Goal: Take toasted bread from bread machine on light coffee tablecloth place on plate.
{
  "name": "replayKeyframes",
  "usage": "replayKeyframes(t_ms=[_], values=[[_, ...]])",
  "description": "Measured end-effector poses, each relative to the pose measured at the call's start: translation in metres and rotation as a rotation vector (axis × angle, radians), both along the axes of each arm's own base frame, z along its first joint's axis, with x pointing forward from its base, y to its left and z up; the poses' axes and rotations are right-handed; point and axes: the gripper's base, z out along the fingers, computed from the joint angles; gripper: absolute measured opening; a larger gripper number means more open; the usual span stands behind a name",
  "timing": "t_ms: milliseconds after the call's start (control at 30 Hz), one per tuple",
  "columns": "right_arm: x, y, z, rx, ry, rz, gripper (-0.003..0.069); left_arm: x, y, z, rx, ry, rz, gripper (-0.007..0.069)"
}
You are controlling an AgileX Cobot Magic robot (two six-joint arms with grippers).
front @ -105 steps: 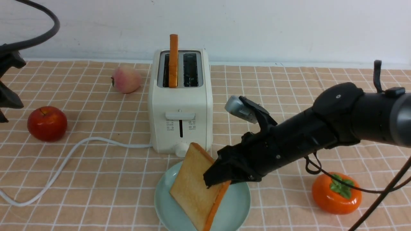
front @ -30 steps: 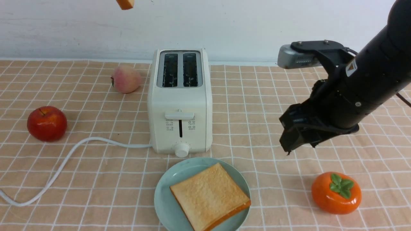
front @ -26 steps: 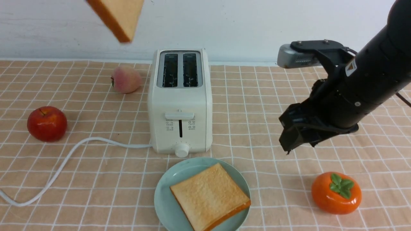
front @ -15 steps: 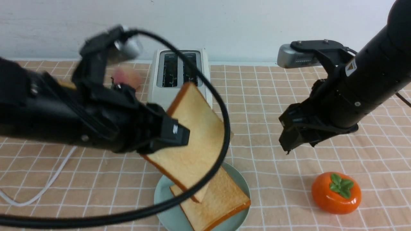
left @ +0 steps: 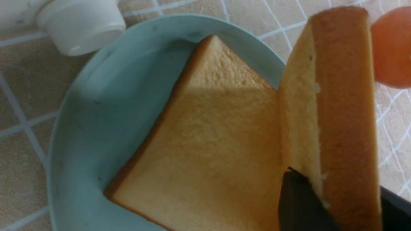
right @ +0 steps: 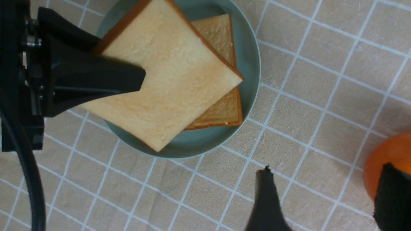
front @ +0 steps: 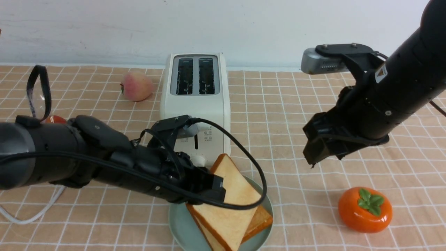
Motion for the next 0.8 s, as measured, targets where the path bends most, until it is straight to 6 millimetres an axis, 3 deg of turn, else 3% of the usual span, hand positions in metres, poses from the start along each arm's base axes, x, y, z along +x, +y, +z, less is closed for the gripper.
replayKeyframes(t_ms=[33,133,200,233,333,500,600,733,767,800], values=[[0.0,0.0,0.0,0.0,0.0,0.0,0.0438,0.0,0.0,0.0,0.001,-0.001,0.002,0.0232],[0.0,0.0,0.0,0.0,0.0,0.0,0.0438,0.002,0.003,0.006,0.023,-0.053,0.025,0.0463],[0.0,0.0,0.0,0.0,0.0,0.0,0.0438,0.002,0.005,0.012,0.035,-0.086,0.031,0.0533],[0.0,0.0,0.0,0.0,0.0,0.0,0.0438,0.0,0.009,0.023,0.052,-0.14,0.039,0.0618],[0.0,0.0,0.0,0.0,0.0,0.0,0.0438,-0.004,0.016,0.041,0.107,-0.24,0.039,0.066],[0.0,0.0,0.0,-0.006,-0.001,0.0,0.0437,-0.014,0.038,0.066,0.174,-0.289,0.069,0.0647],[0.003,-0.004,0.0,-0.036,-0.031,-0.005,0.0411,-0.023,0.065,0.077,0.224,-0.217,0.145,0.0588],[0.015,-0.021,0.002,-0.056,-0.093,-0.08,0.0323,-0.036,0.104,0.087,0.264,-0.039,0.331,0.0459],[0.022,-0.035,0.004,-0.049,-0.121,-0.14,0.0244,-0.046,0.125,0.098,0.302,0.02,0.443,0.0365],[0.026,-0.046,0.007,-0.039,-0.135,-0.192,0.0187,-0.052,0.133,0.104,0.313,0.03,0.491,0.0298]])
